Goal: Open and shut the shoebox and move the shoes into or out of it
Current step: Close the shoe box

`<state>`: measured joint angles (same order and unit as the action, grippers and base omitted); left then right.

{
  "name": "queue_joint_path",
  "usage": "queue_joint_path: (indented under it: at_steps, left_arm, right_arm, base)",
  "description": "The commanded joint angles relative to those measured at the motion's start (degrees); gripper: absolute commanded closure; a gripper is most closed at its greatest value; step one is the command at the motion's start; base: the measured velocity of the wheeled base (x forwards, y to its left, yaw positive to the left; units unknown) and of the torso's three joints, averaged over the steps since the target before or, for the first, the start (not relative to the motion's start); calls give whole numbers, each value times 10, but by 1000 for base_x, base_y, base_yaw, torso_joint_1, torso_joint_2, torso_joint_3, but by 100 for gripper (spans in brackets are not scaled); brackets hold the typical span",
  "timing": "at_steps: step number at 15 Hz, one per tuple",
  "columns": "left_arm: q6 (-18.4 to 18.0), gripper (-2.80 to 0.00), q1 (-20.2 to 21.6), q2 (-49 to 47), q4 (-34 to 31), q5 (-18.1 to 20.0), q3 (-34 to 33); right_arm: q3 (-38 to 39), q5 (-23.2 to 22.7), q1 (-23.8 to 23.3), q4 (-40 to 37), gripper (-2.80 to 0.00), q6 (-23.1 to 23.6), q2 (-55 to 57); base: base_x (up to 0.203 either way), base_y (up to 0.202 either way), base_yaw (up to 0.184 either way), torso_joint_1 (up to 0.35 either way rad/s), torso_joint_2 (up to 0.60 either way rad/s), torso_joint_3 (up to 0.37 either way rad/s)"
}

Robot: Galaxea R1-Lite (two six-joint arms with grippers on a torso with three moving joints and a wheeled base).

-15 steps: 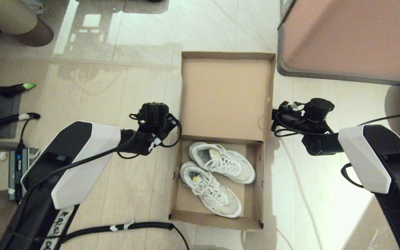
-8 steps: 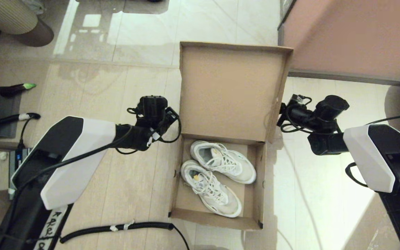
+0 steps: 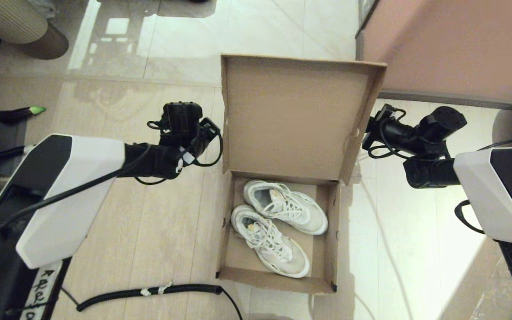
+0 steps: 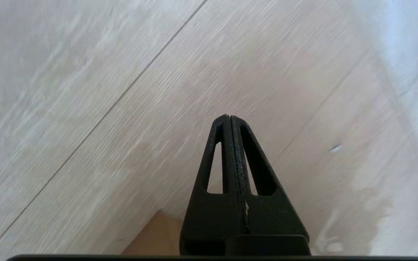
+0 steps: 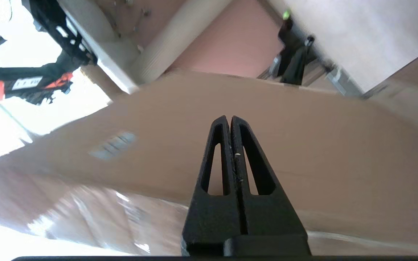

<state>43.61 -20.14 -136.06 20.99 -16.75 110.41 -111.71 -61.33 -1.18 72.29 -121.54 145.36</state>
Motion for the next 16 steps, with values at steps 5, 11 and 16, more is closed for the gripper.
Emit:
queue_joint_path:
  at_steps: [5,11,16]
  left_arm:
    - [8,0,29,85,-9,-22,-8]
    - [25,0,59,92,12,1,1]
    - [25,0,55,94,38,17,2]
  right_arm:
    - [74,-54,4,7,0,-22,-79]
    - [287,-106,4,94,0,-22,-175]
    - [480,-130,12,150,0,-20,-243]
  base:
    - [0,0,0,0,0,0]
    - [0,0,0,0,0,0]
    - [0,0,0,0,0,0]
